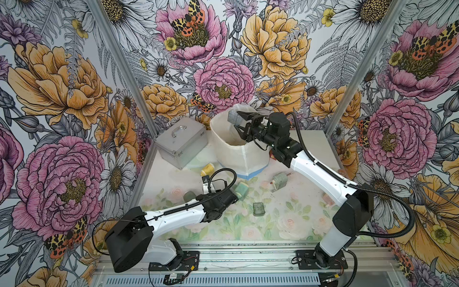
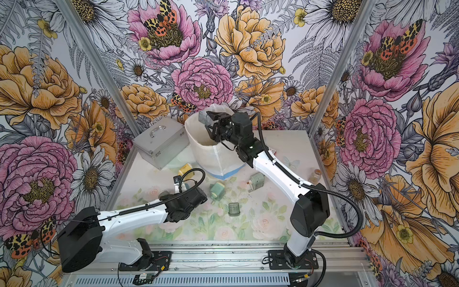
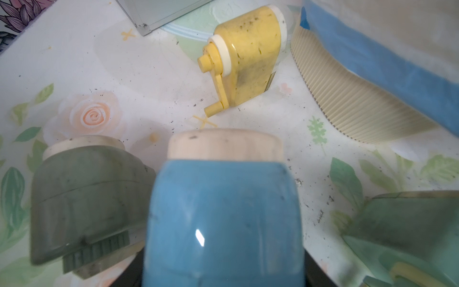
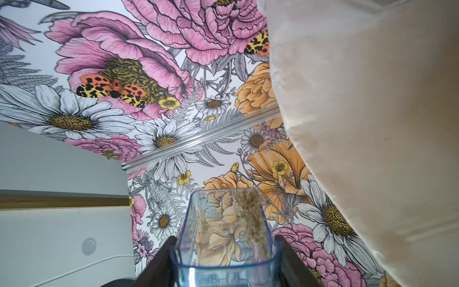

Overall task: Take out the pencil sharpener tray and clean the shavings
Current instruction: Pour the shavings into the trash bin.

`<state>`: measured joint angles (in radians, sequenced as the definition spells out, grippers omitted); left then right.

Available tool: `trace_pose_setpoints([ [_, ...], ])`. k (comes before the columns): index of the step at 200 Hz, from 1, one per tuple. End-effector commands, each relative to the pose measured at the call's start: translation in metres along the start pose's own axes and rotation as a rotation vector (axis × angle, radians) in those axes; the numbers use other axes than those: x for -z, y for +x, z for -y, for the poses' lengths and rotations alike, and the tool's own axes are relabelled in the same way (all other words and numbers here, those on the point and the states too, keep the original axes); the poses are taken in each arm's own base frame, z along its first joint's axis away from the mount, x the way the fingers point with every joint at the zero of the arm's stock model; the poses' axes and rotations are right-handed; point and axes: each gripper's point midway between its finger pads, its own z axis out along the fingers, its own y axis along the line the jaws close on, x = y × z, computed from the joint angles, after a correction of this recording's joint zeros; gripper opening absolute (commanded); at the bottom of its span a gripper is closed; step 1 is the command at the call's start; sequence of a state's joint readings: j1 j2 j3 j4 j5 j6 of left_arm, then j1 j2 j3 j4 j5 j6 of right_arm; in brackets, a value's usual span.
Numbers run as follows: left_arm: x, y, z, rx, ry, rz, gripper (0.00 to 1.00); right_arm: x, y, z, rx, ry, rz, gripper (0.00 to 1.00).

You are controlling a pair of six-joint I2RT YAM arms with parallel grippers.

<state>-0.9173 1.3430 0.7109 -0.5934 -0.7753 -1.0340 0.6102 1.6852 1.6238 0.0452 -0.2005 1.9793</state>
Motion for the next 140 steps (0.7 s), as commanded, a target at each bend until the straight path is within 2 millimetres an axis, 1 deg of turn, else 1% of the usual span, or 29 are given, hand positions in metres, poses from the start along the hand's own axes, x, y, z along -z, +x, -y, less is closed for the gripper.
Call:
trace_pose_setpoints([
  [1, 0.003, -0.018, 0.01, 0.061, 0.004, 0.071, 0.0, 0.009, 0.007, -0.018, -0.004, -0.051, 0.029, 0.29],
  [17, 0.0, -0.017, 0.008, 0.063, -0.013, 0.083, 0.0, 0.013, 0.007, -0.005, 0.026, 0.008, 0.033, 0.29],
  [34, -0.006, -0.013, 0.006, 0.072, -0.034, 0.08, 0.0, 0.016, 0.0, 0.013, -0.006, 0.027, 0.044, 0.29],
  [47, -0.011, -0.01, 0.005, 0.076, -0.045, 0.077, 0.0, 0.017, -0.003, 0.021, -0.022, 0.041, 0.047, 0.29],
  [58, -0.014, -0.007, 0.005, 0.073, -0.05, 0.075, 0.0, 0.018, -0.001, 0.02, -0.024, 0.037, 0.043, 0.29],
  [73, -0.017, -0.004, 0.006, 0.077, -0.05, 0.072, 0.0, 0.021, 0.002, 0.01, -0.012, 0.027, 0.044, 0.29],
  [85, -0.021, -0.001, 0.004, 0.088, -0.06, 0.07, 0.0, 0.023, 0.003, 0.003, 0.012, 0.028, 0.049, 0.29],
  [95, -0.024, 0.003, 0.0, 0.102, -0.069, 0.065, 0.0, 0.026, 0.002, 0.003, 0.029, 0.039, 0.06, 0.29],
  [108, -0.028, 0.006, -0.003, 0.128, -0.064, 0.056, 0.0, 0.03, -0.003, 0.013, 0.031, 0.071, 0.078, 0.29],
  [123, -0.032, 0.007, -0.005, 0.161, -0.046, 0.054, 0.0, 0.031, -0.013, 0.035, 0.018, 0.132, 0.094, 0.29],
  [133, -0.035, 0.008, -0.006, 0.178, -0.034, 0.054, 0.0, 0.03, -0.015, 0.046, 0.01, 0.157, 0.091, 0.29],
  [140, -0.036, 0.008, -0.006, 0.184, -0.031, 0.051, 0.0, 0.031, -0.017, 0.048, 0.01, 0.162, 0.091, 0.29],
])
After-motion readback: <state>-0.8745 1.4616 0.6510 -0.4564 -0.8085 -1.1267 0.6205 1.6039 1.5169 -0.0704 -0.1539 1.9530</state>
